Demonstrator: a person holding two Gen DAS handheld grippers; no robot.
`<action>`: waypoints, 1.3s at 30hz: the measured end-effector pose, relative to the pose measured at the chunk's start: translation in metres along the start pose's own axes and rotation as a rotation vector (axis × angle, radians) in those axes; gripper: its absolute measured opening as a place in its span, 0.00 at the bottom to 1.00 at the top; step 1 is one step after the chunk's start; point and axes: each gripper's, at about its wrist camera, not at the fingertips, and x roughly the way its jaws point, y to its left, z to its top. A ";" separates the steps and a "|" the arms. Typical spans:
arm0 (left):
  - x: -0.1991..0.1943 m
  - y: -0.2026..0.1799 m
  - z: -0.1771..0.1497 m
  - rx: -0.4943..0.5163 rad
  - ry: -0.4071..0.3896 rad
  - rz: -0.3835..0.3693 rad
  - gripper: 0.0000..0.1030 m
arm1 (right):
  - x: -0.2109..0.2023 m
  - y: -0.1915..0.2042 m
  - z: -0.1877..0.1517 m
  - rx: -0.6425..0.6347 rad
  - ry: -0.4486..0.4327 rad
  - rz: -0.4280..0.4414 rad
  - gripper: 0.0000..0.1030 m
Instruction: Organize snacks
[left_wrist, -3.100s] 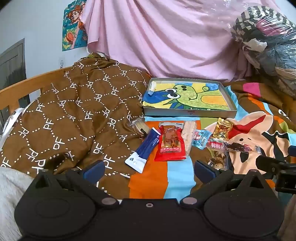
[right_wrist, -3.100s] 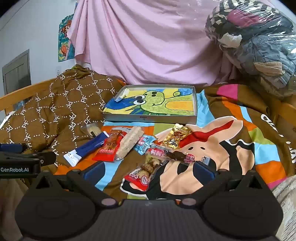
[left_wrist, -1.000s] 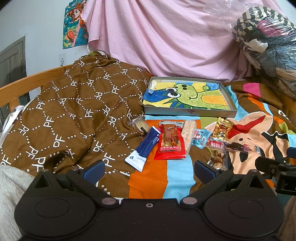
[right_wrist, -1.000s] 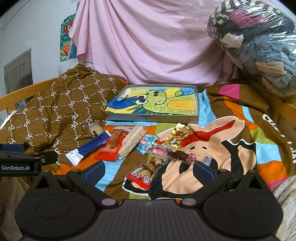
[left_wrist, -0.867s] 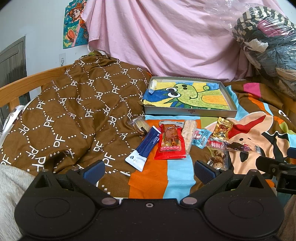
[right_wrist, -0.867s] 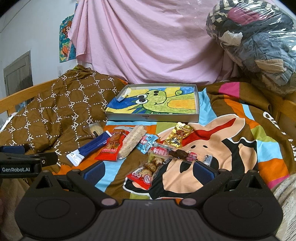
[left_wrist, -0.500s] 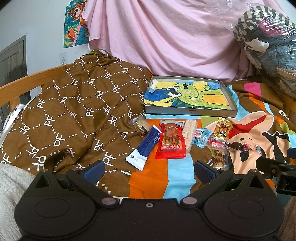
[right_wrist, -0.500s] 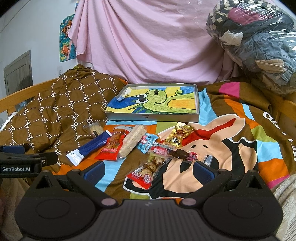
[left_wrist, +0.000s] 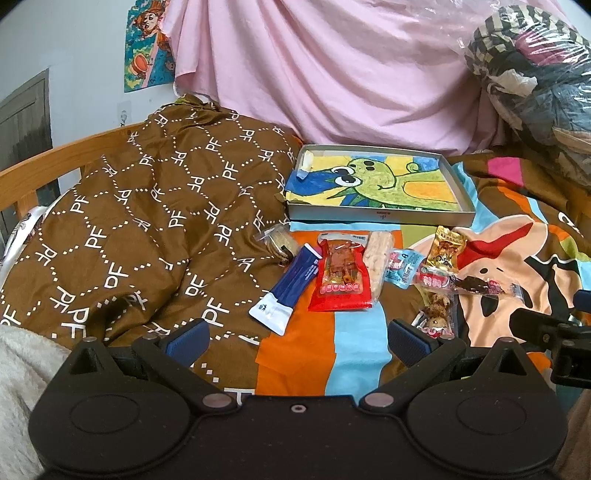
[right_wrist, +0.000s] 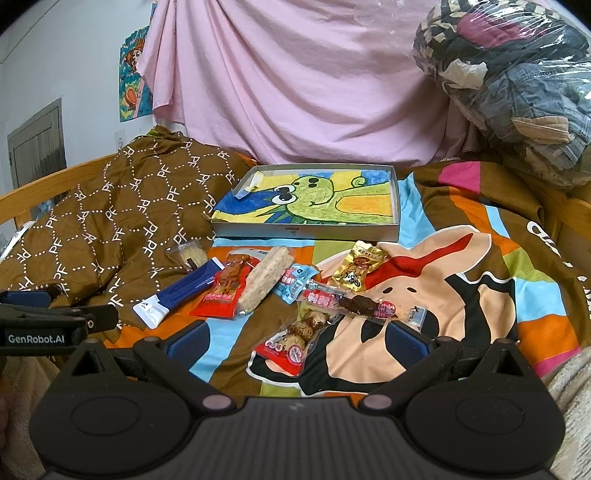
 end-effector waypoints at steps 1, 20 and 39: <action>0.001 -0.001 0.000 0.004 0.004 -0.004 0.99 | 0.000 0.000 0.000 -0.001 0.003 0.000 1.00; 0.061 0.042 0.037 -0.180 0.242 -0.075 0.99 | 0.037 -0.004 0.016 0.027 0.160 0.128 1.00; 0.175 0.062 0.087 -0.067 0.406 -0.104 0.99 | 0.135 0.012 0.049 -0.132 0.245 0.272 1.00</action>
